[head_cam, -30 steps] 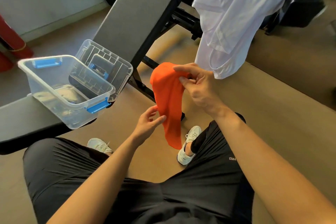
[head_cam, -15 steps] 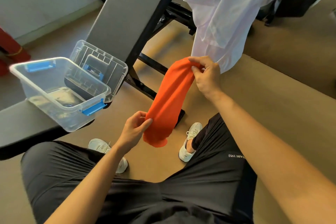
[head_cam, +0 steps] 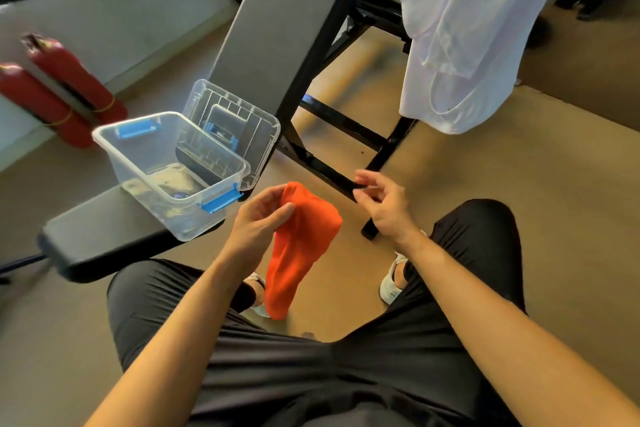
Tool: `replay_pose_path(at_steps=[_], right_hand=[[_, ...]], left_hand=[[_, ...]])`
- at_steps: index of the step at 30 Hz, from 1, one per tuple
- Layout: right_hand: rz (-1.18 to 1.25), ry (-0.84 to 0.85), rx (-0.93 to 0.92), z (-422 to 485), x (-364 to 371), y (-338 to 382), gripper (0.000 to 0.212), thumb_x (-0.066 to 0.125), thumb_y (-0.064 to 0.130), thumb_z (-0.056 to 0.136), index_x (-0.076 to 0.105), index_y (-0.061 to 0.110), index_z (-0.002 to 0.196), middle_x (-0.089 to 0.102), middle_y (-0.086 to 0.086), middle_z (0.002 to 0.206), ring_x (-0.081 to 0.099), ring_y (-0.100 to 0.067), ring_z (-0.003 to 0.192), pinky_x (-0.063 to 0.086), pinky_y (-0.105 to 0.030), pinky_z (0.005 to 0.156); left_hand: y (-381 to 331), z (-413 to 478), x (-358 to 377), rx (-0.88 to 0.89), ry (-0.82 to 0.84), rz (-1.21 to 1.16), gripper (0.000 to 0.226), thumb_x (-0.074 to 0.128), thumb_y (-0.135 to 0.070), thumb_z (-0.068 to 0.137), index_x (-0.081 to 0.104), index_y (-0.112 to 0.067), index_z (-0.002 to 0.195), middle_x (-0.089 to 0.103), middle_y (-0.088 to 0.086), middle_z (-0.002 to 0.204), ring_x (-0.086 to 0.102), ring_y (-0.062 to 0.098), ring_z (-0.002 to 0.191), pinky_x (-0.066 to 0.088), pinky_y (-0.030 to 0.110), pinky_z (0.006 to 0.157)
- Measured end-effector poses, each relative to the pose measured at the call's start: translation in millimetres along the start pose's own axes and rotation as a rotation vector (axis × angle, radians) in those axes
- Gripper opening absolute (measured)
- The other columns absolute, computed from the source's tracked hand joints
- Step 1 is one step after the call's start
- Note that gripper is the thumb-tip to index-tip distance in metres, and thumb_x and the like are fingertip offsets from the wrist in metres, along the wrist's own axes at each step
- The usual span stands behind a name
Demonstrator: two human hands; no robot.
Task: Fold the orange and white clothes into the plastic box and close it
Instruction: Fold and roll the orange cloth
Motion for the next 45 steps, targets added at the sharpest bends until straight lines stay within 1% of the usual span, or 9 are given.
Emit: replay_pose_path(at_steps=[5, 9, 13, 16, 21, 28, 34, 40, 45], right_hand=[[0.161, 0.18, 0.082, -63, 38, -28, 0.049, 0.068, 0.039, 0.091, 0.055, 0.032, 0.138, 0.071, 0.0, 0.117, 0.067, -0.013, 0.112, 0.054, -0.032, 0.099], [0.213, 0.181, 0.064, -72, 45, -20, 0.054, 0.07, 0.036, 0.09, 0.049, 0.045, 0.139, 0.067, 0.009, 0.125, 0.064, -0.012, 0.118, 0.053, -0.03, 0.099], [0.155, 0.045, 0.012, -58, 30, -3, 0.078, 0.074, 0.026, 0.089, 0.03, 0.043, 0.152, 0.061, 0.003, 0.134, 0.062, -0.01, 0.12, 0.052, -0.033, 0.103], [0.025, 0.04, -0.039, -45, 21, 11, 0.073, 0.072, 0.019, 0.091, 0.035, 0.036, 0.151, 0.065, 0.0, 0.128, 0.064, -0.011, 0.114, 0.054, -0.035, 0.101], [-0.2, 0.129, -0.086, -20, 15, 31, 0.071, 0.072, 0.016, 0.089, 0.04, 0.034, 0.15, 0.065, 0.0, 0.102, 0.064, -0.013, 0.097, 0.056, -0.03, 0.091], [-0.445, 0.244, -0.153, -3, 19, 61, 0.05, 0.072, 0.008, 0.086, 0.062, 0.018, 0.134, 0.066, -0.003, 0.126, 0.059, -0.015, 0.113, 0.049, -0.03, 0.102], [-0.597, 0.211, -0.244, -1, 27, 65, 0.018, 0.073, 0.02, 0.089, 0.073, 0.017, 0.107, 0.065, -0.005, 0.106, 0.062, -0.019, 0.098, 0.059, -0.04, 0.088], [-0.555, 0.267, -0.244, -4, 30, 58, 0.01, 0.073, 0.021, 0.089, 0.07, 0.021, 0.099, 0.064, 0.0, 0.114, 0.06, -0.016, 0.108, 0.055, -0.032, 0.088], [-0.408, 0.309, -0.189, -17, 23, 63, 0.009, 0.072, 0.027, 0.091, 0.066, 0.027, 0.099, 0.065, 0.011, 0.088, 0.064, -0.009, 0.087, 0.048, -0.016, 0.071]], left_hand=[[11, -1, 15, -0.072, 0.053, -0.11, 0.052, 0.073, -0.013, 0.088, 0.055, -0.014, 0.137, 0.069, 0.015, 0.119, 0.067, 0.021, 0.103, 0.055, 0.031, 0.083], [21, -5, 24, -0.133, 0.105, -0.233, 0.064, 0.076, -0.017, 0.084, 0.052, -0.018, 0.143, 0.06, 0.025, 0.133, 0.063, 0.033, 0.112, 0.055, 0.04, 0.083], [24, -6, 23, -0.179, 0.118, -0.139, 0.069, 0.075, -0.016, 0.087, 0.047, -0.033, 0.147, 0.065, 0.017, 0.13, 0.067, 0.034, 0.112, 0.058, 0.042, 0.084], [22, -3, 20, -0.201, 0.099, 0.022, 0.072, 0.072, -0.016, 0.09, 0.04, -0.039, 0.15, 0.069, 0.018, 0.117, 0.07, 0.032, 0.108, 0.058, 0.043, 0.093], [8, 13, 18, -0.172, 0.045, 0.202, 0.057, 0.068, -0.005, 0.093, 0.046, -0.021, 0.144, 0.068, 0.015, 0.106, 0.069, 0.033, 0.104, 0.059, 0.04, 0.09], [-27, 31, 26, 0.107, 0.081, 0.722, 0.052, 0.083, -0.007, 0.079, 0.064, -0.02, 0.125, 0.068, 0.002, 0.103, 0.067, 0.017, 0.093, 0.061, 0.031, 0.08], [-45, 23, 27, 0.47, -0.043, 1.098, 0.024, 0.079, -0.02, 0.085, 0.077, -0.013, 0.108, 0.071, 0.006, 0.094, 0.065, 0.018, 0.082, 0.052, 0.025, 0.07], [-31, 24, 10, 0.39, -0.074, 0.883, 0.012, 0.078, -0.02, 0.087, 0.076, -0.016, 0.098, 0.067, 0.001, 0.101, 0.061, 0.016, 0.091, 0.054, 0.029, 0.077], [-20, 19, 2, 0.187, -0.007, 0.394, 0.003, 0.071, -0.018, 0.091, 0.071, -0.022, 0.092, 0.071, -0.001, 0.083, 0.068, 0.011, 0.077, 0.057, 0.026, 0.071]])
Point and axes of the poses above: each hand's wrist, its own z-axis towards the middle knuckle, its own x-axis out of the palm, y = z × x, the point moved 10 cm from there along z, towards the middle knuckle
